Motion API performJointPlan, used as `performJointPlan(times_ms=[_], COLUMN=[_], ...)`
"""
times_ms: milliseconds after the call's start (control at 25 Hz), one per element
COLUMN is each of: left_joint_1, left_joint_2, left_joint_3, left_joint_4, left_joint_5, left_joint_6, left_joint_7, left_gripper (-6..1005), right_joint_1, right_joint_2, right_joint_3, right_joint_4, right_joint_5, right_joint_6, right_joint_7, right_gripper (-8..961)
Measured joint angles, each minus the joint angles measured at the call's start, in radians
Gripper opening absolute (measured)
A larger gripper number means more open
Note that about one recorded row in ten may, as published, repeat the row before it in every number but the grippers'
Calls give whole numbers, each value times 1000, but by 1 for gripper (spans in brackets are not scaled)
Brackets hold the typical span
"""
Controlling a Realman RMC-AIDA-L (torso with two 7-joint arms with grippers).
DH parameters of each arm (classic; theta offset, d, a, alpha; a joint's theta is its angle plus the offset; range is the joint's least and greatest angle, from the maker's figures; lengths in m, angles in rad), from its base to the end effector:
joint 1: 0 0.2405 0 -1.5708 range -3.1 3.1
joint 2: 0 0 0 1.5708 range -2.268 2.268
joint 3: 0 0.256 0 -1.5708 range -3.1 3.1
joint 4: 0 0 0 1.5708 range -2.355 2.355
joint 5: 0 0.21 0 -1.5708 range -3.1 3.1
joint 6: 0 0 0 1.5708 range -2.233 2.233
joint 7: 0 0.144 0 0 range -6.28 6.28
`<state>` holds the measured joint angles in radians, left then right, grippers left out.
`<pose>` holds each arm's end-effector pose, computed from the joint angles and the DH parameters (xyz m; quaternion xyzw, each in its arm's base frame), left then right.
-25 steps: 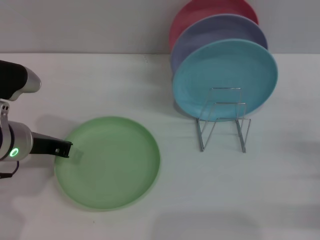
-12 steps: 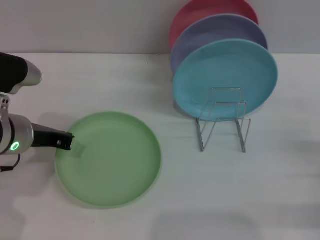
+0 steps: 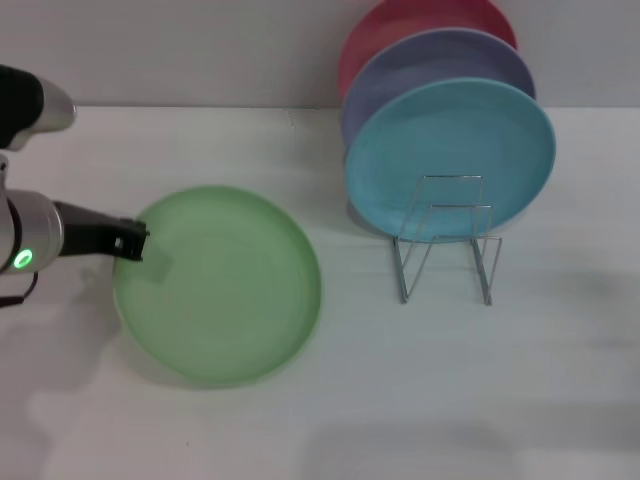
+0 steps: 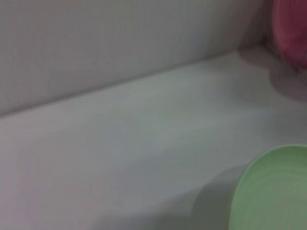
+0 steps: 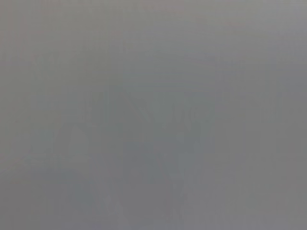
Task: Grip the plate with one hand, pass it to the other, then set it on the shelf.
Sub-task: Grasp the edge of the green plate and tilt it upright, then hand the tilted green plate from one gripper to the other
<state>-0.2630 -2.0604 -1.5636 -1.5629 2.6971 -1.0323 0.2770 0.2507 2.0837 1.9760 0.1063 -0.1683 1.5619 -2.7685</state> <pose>-0.2167 0.3510 0.0179 -0.8388 -0.3796 0.0411 0.3881 0.3612 0.2575 0.0560 -0.5811 0.1932 0.4063 0.6781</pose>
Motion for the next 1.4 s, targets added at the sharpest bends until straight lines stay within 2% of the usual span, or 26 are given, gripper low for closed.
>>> performJointPlan(times_ms=[240,440,560,680,760,880,1080,1120,1160,1280,1400], left_joint_1=[8,8,8,9,12,29,57,60,62,68,70], left_joint_2=[-2,-2,-2,-2,-3,-4,-5,-5,-5,-6,-6], left_joint_3=[-18,-21,-20,-18,-16,-7,30,36,41,59,71], left_joint_4=[-46,-75,-77,-80,-87,-109,-148,-153,-157,-166,-169], left_joint_5=[-2,-1,-4,-4,-3,-7,-10,-10,-10,-10,-10], left_joint_6=[48,68,86,97,110,136,176,181,186,198,204], left_joint_7=[22,30,37,37,38,52,60,60,60,60,60], left_gripper=[35,34,34,34,34,34,35,35,35,35,35], right_joint_1=[1,-1,-11,-15,12,89,231,296,296,383,458], right_joint_2=[-1,-13,-11,-10,-16,-30,-70,-81,-81,-89,-92], right_joint_3=[-29,-74,-78,-90,-100,-100,-100,-104,-104,-106,-115], right_joint_4=[80,280,527,821,1004,1170,1307,1330,1330,1319,1283], right_joint_5=[0,-72,-227,-465,-684,-1020,-1473,-1645,-1645,-1819,-1921], right_joint_6=[96,57,-119,-411,-603,-738,-689,-628,-628,-511,-416], right_joint_7=[58,233,387,658,906,1267,1820,2002,2002,2172,2265], right_gripper=[824,824,823,823,823,823,823,823,823,823,821])
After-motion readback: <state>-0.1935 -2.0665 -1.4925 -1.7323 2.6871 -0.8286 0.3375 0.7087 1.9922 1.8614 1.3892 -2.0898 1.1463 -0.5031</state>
